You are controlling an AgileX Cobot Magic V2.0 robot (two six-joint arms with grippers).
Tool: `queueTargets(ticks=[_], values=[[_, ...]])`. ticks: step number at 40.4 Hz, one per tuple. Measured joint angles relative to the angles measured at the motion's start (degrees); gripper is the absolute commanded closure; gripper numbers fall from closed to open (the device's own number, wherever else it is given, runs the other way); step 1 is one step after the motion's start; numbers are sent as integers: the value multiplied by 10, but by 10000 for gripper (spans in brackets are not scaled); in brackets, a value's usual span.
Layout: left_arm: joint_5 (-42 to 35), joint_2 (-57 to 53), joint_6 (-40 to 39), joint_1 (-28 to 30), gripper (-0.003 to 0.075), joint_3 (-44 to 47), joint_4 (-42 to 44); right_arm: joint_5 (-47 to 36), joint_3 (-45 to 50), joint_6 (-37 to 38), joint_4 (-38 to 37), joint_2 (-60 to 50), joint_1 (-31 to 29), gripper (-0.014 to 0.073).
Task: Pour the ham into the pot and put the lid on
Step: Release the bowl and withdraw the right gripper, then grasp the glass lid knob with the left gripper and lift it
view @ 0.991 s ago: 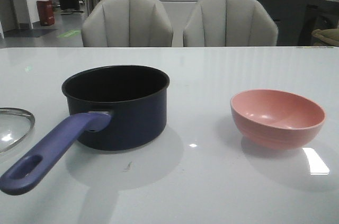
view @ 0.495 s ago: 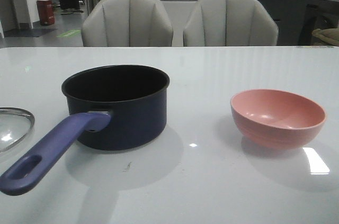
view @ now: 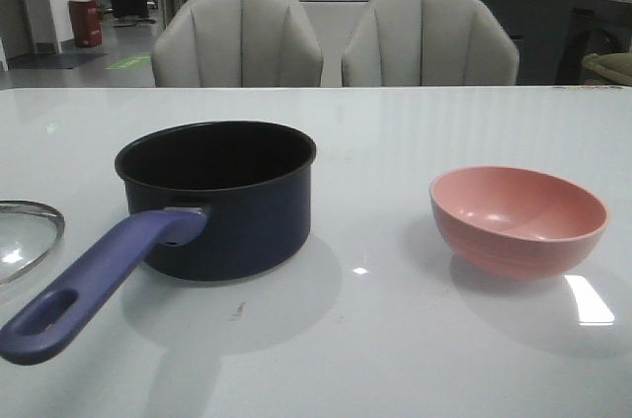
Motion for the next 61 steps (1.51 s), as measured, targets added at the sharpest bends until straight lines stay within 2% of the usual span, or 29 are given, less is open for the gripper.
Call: queueTargets(ticks=[8, 15, 27, 56, 61], values=[[6, 37, 0, 0, 122, -11, 18, 0, 0, 0, 0, 0, 0, 449], [0, 47, 0, 0, 57, -12, 23, 0, 0, 0, 0, 0, 0, 449], [-20, 64, 0, -11, 58, -28, 33, 0, 0, 0, 0, 0, 0, 449], [15, 140, -15, -22, 63, -45, 36, 0, 0, 0, 0, 0, 0, 449], [15, 140, -15, -22, 95, -45, 36, 0, 0, 0, 1, 0, 0, 449]])
